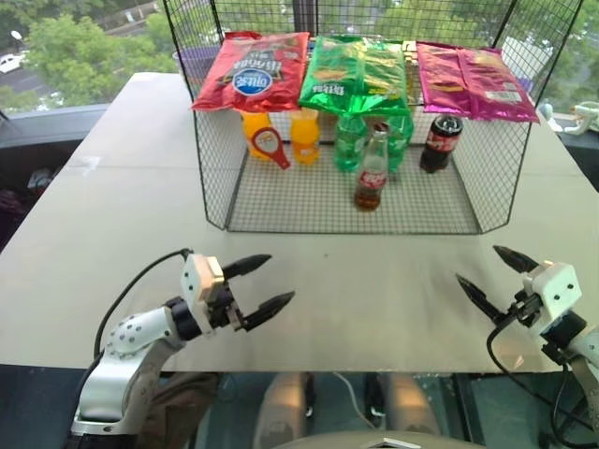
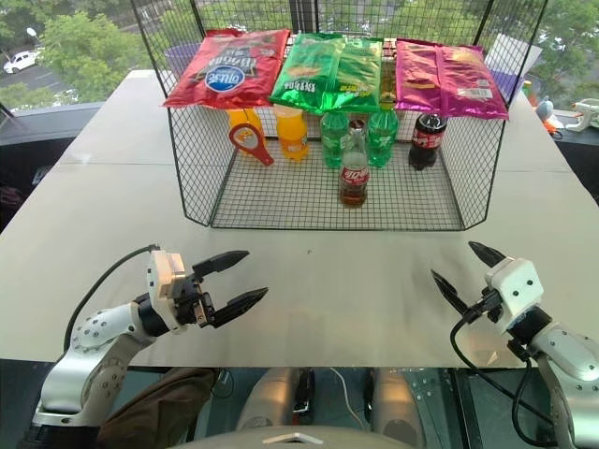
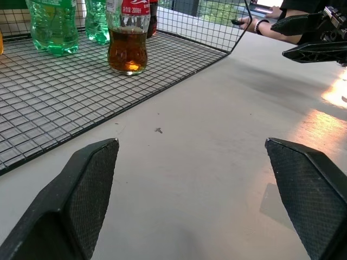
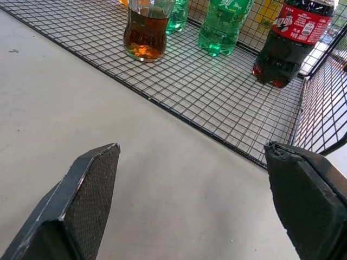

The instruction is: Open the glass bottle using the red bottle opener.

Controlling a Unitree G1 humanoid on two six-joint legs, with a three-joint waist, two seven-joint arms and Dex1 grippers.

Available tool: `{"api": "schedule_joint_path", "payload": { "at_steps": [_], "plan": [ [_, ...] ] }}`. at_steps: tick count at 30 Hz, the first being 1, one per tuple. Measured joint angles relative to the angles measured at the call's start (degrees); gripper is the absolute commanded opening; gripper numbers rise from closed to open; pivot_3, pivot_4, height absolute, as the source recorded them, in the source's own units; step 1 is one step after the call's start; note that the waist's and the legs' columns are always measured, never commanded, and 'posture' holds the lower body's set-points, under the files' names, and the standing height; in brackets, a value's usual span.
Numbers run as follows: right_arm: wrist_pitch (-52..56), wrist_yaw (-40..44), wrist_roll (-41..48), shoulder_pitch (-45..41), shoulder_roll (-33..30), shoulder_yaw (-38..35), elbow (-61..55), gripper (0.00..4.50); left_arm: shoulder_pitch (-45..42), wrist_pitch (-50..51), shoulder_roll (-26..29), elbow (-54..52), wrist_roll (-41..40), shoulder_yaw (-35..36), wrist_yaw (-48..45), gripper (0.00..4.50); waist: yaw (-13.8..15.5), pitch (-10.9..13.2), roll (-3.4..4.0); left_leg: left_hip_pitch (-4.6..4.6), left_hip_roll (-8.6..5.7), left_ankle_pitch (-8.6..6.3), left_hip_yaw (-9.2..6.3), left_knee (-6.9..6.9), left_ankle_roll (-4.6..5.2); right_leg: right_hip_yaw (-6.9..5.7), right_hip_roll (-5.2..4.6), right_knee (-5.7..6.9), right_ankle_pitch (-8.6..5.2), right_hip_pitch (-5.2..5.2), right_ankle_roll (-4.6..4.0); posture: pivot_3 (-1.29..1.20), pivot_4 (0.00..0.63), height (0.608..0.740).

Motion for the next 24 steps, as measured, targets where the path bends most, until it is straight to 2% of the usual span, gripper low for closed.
{"api": "schedule_joint_path", "payload": {
  "at_steps": [3,7,10,14,24],
  "plan": [
    [-0.78,0.25,0.10,-0.15,0.21,-0.01,0.02,4.31,-0.76,-0.03,-0.64,0.52,0.25,0.13,1.18,4.50,0.02,0.00,0.00,0.00,0.00,0.00,0.00,0.00,0.00,0.00,0.00,0.00,0.00,0.00,0.00,0.00,0.150,0.728],
    [-5.34,3.53,4.00,-1.37,2.22,1.46,-3.81,4.31,-6.72,-1.56,-5.90,2.21,1.00,1.83,7.57,4.50,0.06,-0.01,-0.03,0.03,0.00,0.01,-0.01,0.01,0.02,0.02,0.08,0.03,0.01,0.12,0.01,0.00,0.150,0.728],
    [-6.62,4.78,6.50,-2.06,2.81,2.71,-7.88,4.31,-10.29,-0.29,-7.33,2.51,1.02,1.91,11.52,4.50,0.06,-0.02,-0.03,0.02,0.00,0.16,-0.01,0.01,0.27,0.04,0.12,0.03,0.01,0.12,0.01,0.00,0.150,0.728],
    [-5.59,4.03,9.26,-3.19,2.93,4.98,-14.31,4.31,-16.94,4.06,-9.27,3.88,1.70,1.45,18.10,4.50,0.10,-0.04,-0.08,0.04,-0.02,0.17,0.01,0.01,0.28,0.05,0.13,0.03,0.01,0.16,0.01,0.00,0.150,0.728],
    [0.47,-0.18,9.65,-4.76,1.85,6.80,-21.67,4.31,-29.46,9.03,-15.28,9.45,7.31,0.81,32.08,4.50,0.08,-0.07,-0.17,0.09,-0.12,0.18,0.00,0.06,0.29,0.06,0.18,0.04,0.02,0.25,0.01,0.00,0.150,0.728]
  ]
}}
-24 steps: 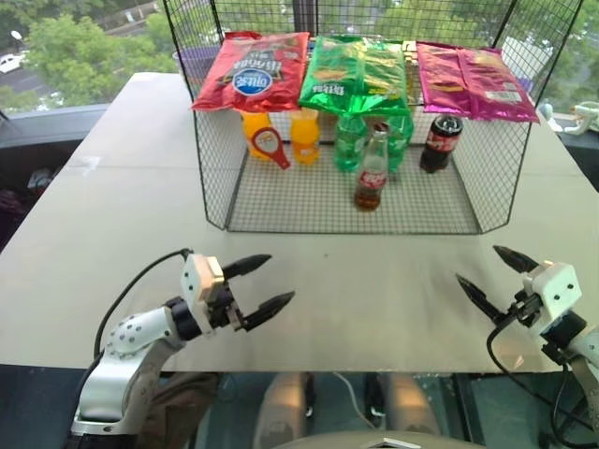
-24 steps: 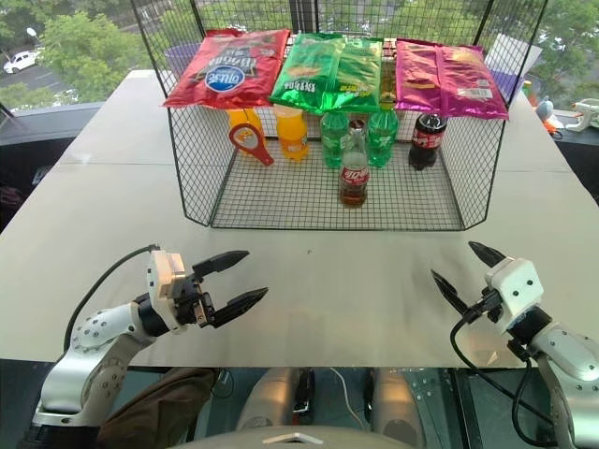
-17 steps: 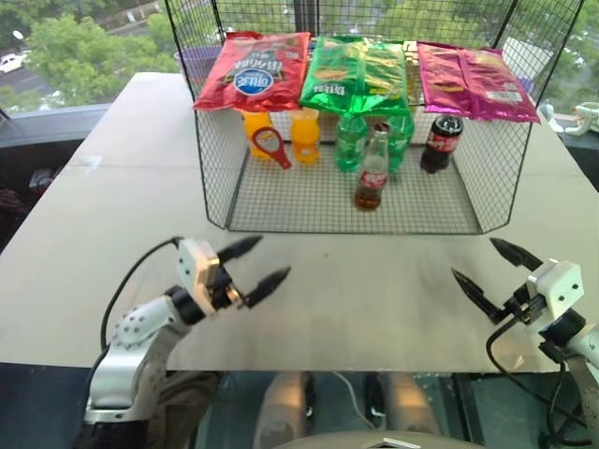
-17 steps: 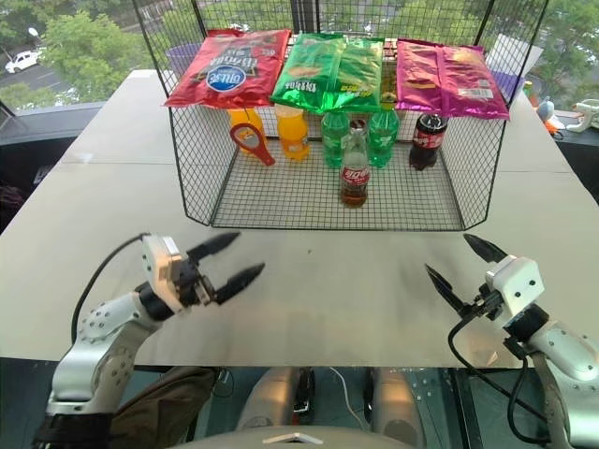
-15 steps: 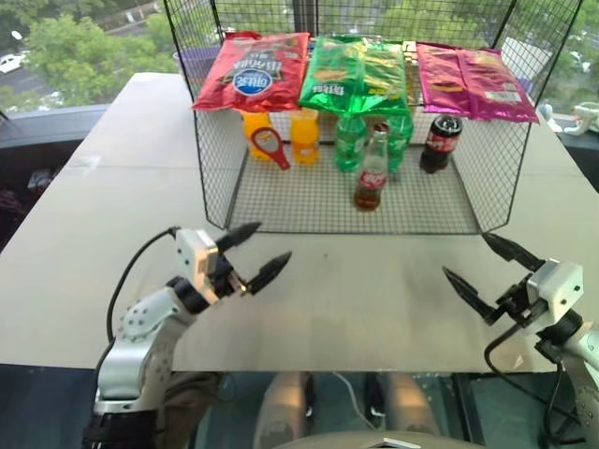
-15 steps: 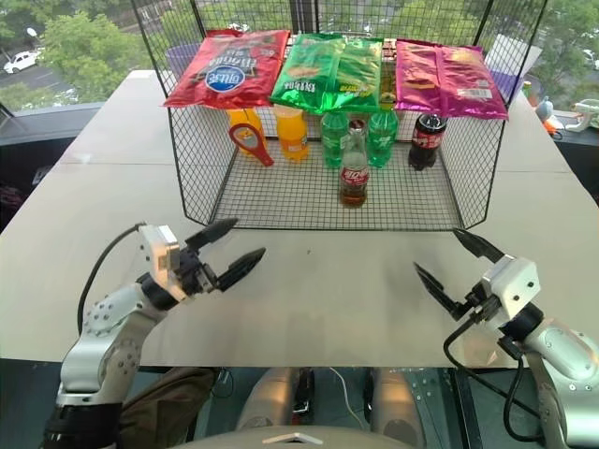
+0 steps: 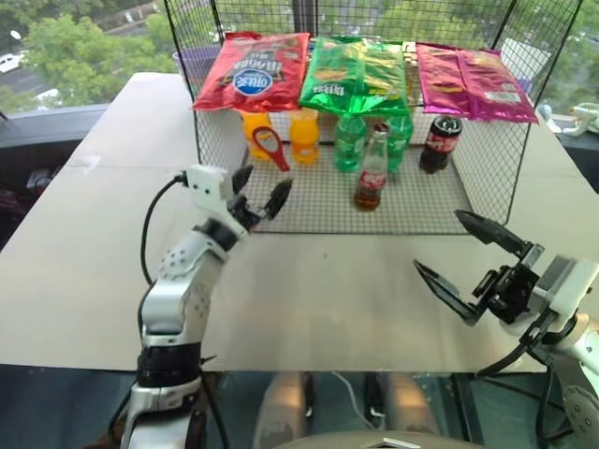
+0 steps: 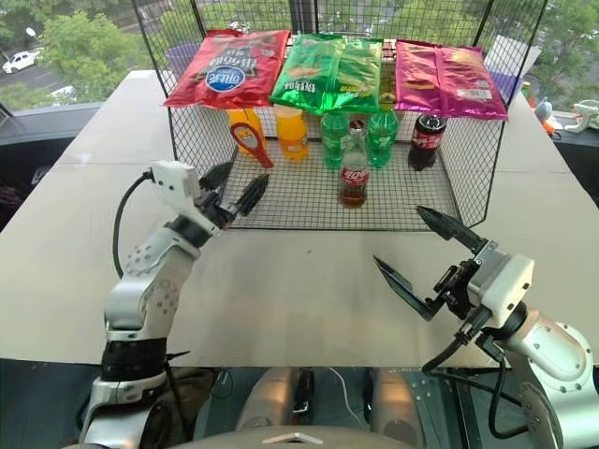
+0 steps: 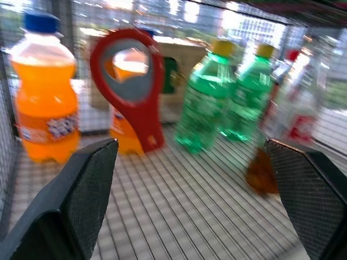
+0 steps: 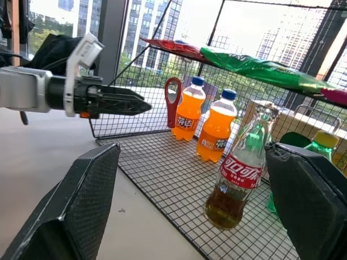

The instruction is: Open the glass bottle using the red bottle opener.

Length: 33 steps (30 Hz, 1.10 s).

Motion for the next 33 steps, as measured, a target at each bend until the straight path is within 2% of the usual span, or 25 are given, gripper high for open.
{"api": "schedule_joint_path", "payload": {
  "at_steps": [12,33],
  "plan": [
    [5.04,-3.21,-0.10,-1.19,-1.17,0.10,-3.33,4.31,-7.31,-1.37,-0.05,7.50,4.51,0.72,3.14,4.50,0.06,0.01,-0.07,-0.01,-0.03,0.00,-0.02,0.08,0.00,-0.01,0.02,0.02,0.00,0.03,0.00,0.00,0.150,0.728],
    [8.37,-5.13,-0.41,-0.61,-1.76,-0.02,-5.50,4.31,-10.27,-1.88,-4.24,9.19,10.23,-0.03,9.93,4.50,0.04,0.01,-0.11,-0.02,-0.03,0.00,-0.05,0.27,0.01,-0.01,0.02,0.16,0.01,0.04,0.00,0.00,0.150,0.728]
  ]
}}
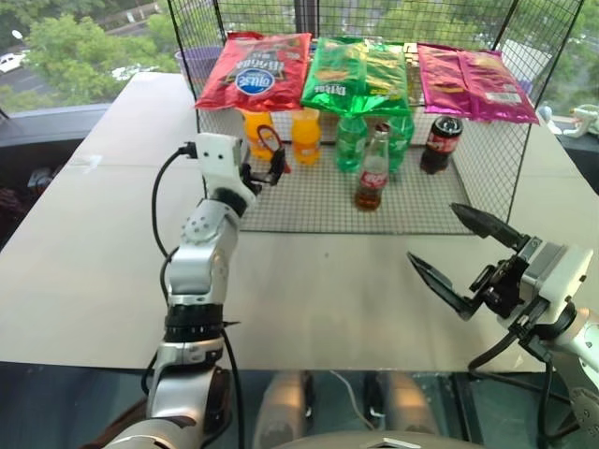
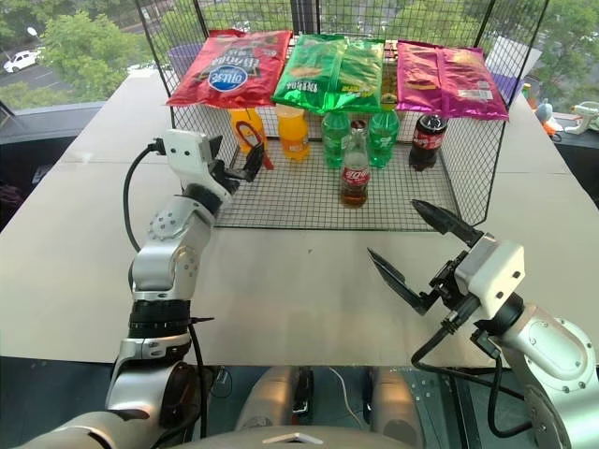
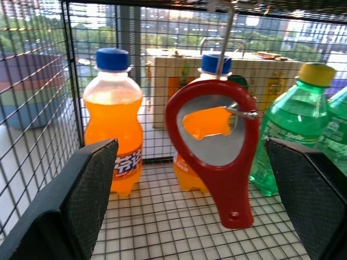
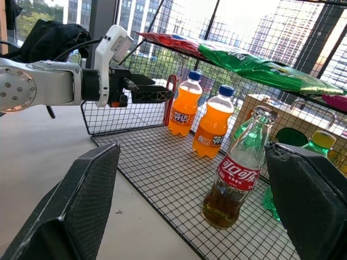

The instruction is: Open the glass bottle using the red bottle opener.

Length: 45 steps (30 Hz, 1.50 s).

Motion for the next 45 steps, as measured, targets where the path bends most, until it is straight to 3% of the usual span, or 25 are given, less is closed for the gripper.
{"api": "schedule_joint_path", "payload": {
  "at_steps": [28,32,39,45],
  "plan": [
    [-0.02,-0.50,-1.79,2.42,0.35,0.11,-0.25,4.31,-1.70,1.12,-1.03,0.61,3.26,-0.27,3.90,4.50,0.02,0.00,-0.03,0.00,-0.01,0.00,-0.01,0.10,0.00,0.00,0.00,0.09,0.00,0.00,0.00,0.00,0.150,0.728],
    [-0.02,-0.65,-1.89,2.54,0.40,0.12,-0.26,4.50,-2.55,-0.42,-1.01,2.37,3.28,-0.29,2.25,3.49,0.00,0.00,-0.04,0.00,-0.01,0.00,-0.02,0.10,0.00,-0.01,0.00,0.09,0.00,0.00,0.00,0.00,0.150,0.728],
    [-0.02,-0.96,-2.31,2.93,0.46,0.13,-0.42,4.50,-2.98,-2.06,-0.75,3.66,3.14,-0.28,-0.58,0.17,0.00,0.00,-0.04,0.00,-0.01,0.00,-0.02,0.10,0.00,-0.01,0.00,0.10,0.00,0.00,0.00,0.00,0.150,0.728],
    [-0.02,-1.05,-2.62,3.27,0.73,0.15,-0.99,4.50,-2.97,-2.45,0.47,3.85,2.62,-0.30,-3.32,0.03,-0.06,0.00,-0.04,0.01,0.00,0.00,-0.01,0.10,0.00,0.00,0.00,0.10,0.00,0.00,0.00,0.00,0.150,0.728]
  ]
}}
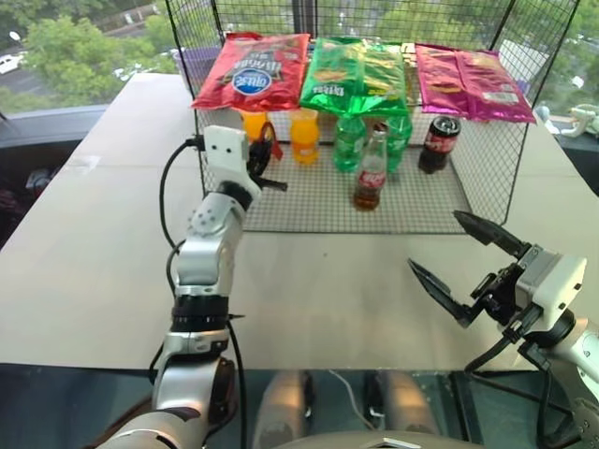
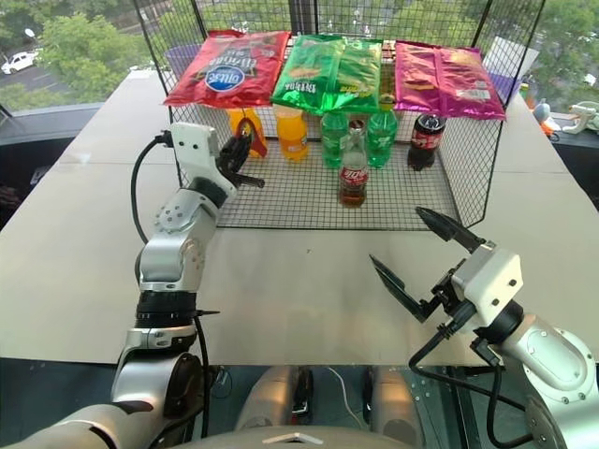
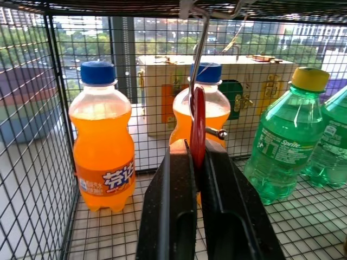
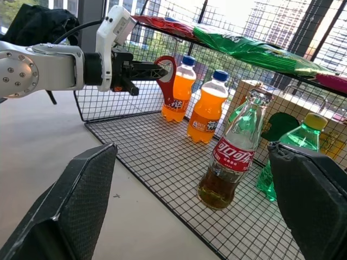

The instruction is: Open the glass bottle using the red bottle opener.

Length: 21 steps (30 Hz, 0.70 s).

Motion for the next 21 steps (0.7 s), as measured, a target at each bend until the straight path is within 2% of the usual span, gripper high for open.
{"api": "schedule_joint_path", "payload": {
  "at_steps": [5,21],
  "plan": [
    [-0.02,0.02,-0.31,0.02,0.31,0.16,0.00,4.50,0.01,0.63,1.71,0.00,-1.52,0.52,-3.15,0.03,0.02,0.00,0.00,0.00,0.01,0.00,0.00,0.01,0.00,0.00,0.00,0.01,0.00,0.00,0.00,0.00,0.150,0.728],
    [0.06,0.11,-0.35,-0.80,0.38,0.36,0.84,4.50,-2.07,3.67,10.72,4.28,-10.50,1.15,-23.21,0.03,0.10,0.00,-0.01,-0.02,0.02,0.00,-0.02,0.02,0.00,-0.02,-0.02,0.02,-0.01,0.00,0.00,0.00,0.150,0.728]
  ]
}}
